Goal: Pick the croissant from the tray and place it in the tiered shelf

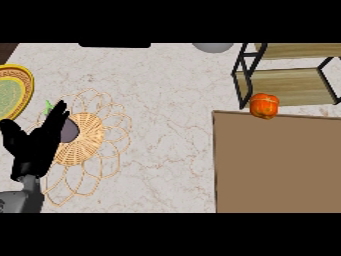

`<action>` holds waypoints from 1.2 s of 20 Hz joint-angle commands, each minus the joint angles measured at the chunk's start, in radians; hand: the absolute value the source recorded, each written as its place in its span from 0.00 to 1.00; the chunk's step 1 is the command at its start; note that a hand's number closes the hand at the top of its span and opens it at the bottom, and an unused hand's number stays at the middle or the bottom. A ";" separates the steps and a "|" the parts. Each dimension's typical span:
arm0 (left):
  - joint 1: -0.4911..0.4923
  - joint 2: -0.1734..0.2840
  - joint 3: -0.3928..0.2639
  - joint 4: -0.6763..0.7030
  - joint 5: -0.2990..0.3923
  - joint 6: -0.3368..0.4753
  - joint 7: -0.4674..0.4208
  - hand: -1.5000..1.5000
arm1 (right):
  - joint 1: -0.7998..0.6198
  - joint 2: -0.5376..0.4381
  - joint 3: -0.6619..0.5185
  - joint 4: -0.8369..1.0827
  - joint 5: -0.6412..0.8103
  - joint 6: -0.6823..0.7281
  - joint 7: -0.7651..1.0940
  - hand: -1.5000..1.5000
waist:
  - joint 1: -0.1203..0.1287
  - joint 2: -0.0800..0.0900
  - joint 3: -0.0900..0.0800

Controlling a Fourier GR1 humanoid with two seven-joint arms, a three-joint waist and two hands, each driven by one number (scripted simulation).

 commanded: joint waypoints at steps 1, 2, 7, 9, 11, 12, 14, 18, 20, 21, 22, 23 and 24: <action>0.079 -0.049 -0.052 0.042 -0.012 -0.001 0.033 0.50 | -0.024 -0.036 0.041 0.049 0.061 0.030 -0.064 1.00 | 0.000 0.012 -0.018; 0.047 -0.016 -0.005 0.120 0.030 -0.053 0.009 0.50 | -0.066 -0.018 0.020 0.064 0.044 0.026 -0.029 1.00 | -0.006 0.015 -0.020; 0.047 -0.049 -0.033 0.101 -0.003 -0.021 0.014 0.50 | -0.092 0.060 -0.133 0.157 -0.059 -0.118 0.057 0.00 | -0.008 0.014 -0.019; 0.085 -0.035 -0.028 0.089 0.004 -0.046 0.004 0.50 | -0.121 0.037 -0.162 0.196 -0.081 -0.096 0.077 0.00 | 0.000 0.014 -0.019; 0.085 -0.034 -0.024 0.069 0.002 -0.033 0.029 0.50 | -0.103 0.030 -0.218 0.203 -0.139 -0.082 0.054 0.00 | -0.013 0.009 -0.017; 0.052 -0.049 -0.027 0.065 -0.009 -0.005 0.044 0.50 | -0.119 0.043 -0.245 0.220 -0.161 -0.097 0.059 0.00 | -0.013 0.011 -0.017; 0.013 -0.006 0.008 0.108 0.021 -0.049 0.061 0.50 | -0.145 0.032 -0.267 0.245 -0.182 -0.077 0.058 0.00 | -0.016 0.015 -0.018; 0.078 -0.028 0.006 0.082 0.012 -0.045 0.012 0.50 | -0.149 0.051 -0.348 0.255 -0.253 -0.134 0.100 0.00 | -0.020 0.006 -0.018; 0.050 -0.032 0.001 0.100 0.001 -0.035 0.031 0.50 | -0.165 0.020 -0.370 0.271 -0.257 -0.164 0.106 0.00 | -0.022 0.010 -0.018; 0.030 -0.030 0.002 0.099 0.005 -0.039 0.039 0.50 | -0.212 -0.002 -0.371 0.285 -0.245 -0.188 0.132 0.00 | -0.014 0.014 -0.018; 0.052 -0.040 -0.011 0.064 -0.002 -0.024 0.060 0.50 | -0.207 -0.014 -0.374 0.285 -0.238 -0.215 0.120 0.00 | -0.009 0.012 -0.018; 0.078 -0.020 0.001 0.041 0.012 -0.049 0.055 0.50 | -0.167 -0.050 -0.397 0.286 -0.251 -0.211 0.107 0.00 | -0.016 0.008 -0.017; 0.048 -0.038 -0.004 0.079 0.000 -0.037 0.035 0.50 | -0.209 -0.057 -0.387 0.308 -0.222 -0.266 0.110 0.00 | -0.004 0.019 -0.018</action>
